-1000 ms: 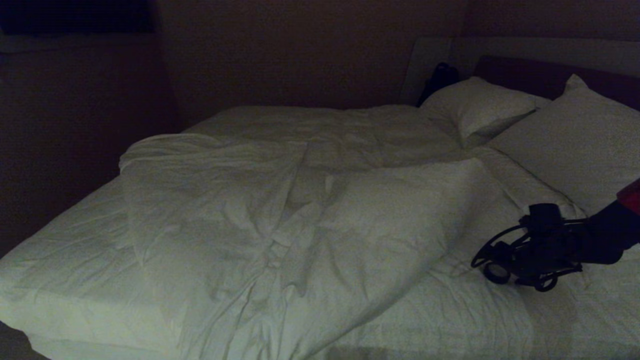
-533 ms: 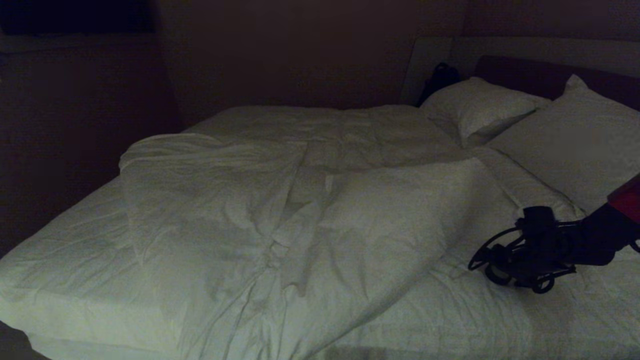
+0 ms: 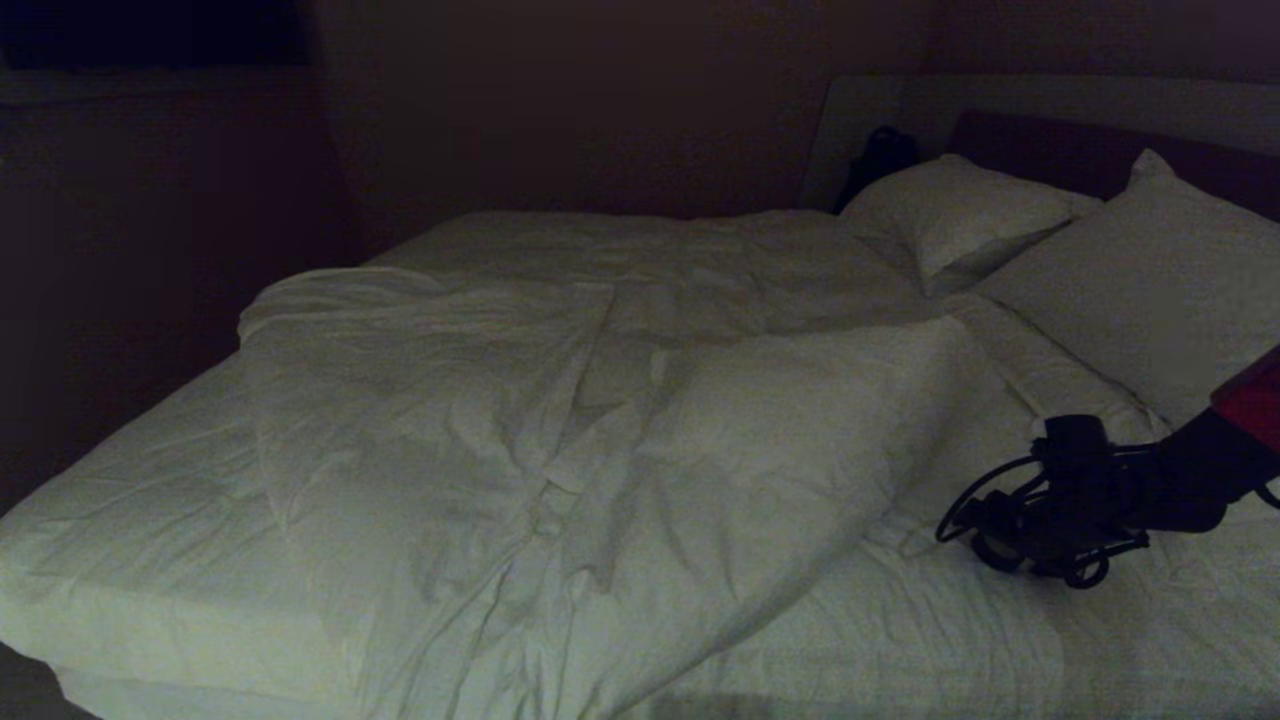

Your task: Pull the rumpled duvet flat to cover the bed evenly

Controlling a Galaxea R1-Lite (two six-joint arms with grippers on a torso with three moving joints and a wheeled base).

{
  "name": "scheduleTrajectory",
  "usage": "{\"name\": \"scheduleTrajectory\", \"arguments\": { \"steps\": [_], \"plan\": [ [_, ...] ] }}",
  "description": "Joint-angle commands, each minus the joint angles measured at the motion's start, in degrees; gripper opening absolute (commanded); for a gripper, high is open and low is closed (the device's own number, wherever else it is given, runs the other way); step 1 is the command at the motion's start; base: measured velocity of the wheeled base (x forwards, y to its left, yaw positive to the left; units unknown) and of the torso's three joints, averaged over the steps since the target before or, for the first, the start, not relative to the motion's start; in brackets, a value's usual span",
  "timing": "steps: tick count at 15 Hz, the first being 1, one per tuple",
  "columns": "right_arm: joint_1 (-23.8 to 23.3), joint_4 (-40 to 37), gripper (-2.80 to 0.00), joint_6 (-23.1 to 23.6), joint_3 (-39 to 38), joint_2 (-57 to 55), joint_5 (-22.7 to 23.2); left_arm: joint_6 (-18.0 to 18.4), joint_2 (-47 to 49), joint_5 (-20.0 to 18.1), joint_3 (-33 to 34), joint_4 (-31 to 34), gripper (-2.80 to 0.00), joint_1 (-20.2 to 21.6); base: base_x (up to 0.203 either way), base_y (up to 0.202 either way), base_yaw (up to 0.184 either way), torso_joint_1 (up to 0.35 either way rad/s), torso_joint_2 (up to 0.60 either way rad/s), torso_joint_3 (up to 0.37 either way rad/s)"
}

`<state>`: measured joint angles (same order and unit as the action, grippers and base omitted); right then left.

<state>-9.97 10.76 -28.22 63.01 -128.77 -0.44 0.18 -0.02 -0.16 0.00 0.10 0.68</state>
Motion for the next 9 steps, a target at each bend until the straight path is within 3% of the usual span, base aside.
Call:
{"name": "scheduleTrajectory", "arguments": {
  "steps": [1,9],
  "plan": [
    [0.04,0.05,0.00,-0.17,0.00,-0.08,0.00,-0.01,0.02,-0.02,0.00,-0.01,-2.80,0.02,0.000,0.000,0.000,0.000,0.00,0.000],
    [0.04,0.05,0.00,-0.26,0.00,-0.52,-0.08,-0.01,0.02,0.07,0.00,-0.01,-2.80,0.02,0.000,0.000,0.000,0.000,0.00,0.000]
  ]
}}
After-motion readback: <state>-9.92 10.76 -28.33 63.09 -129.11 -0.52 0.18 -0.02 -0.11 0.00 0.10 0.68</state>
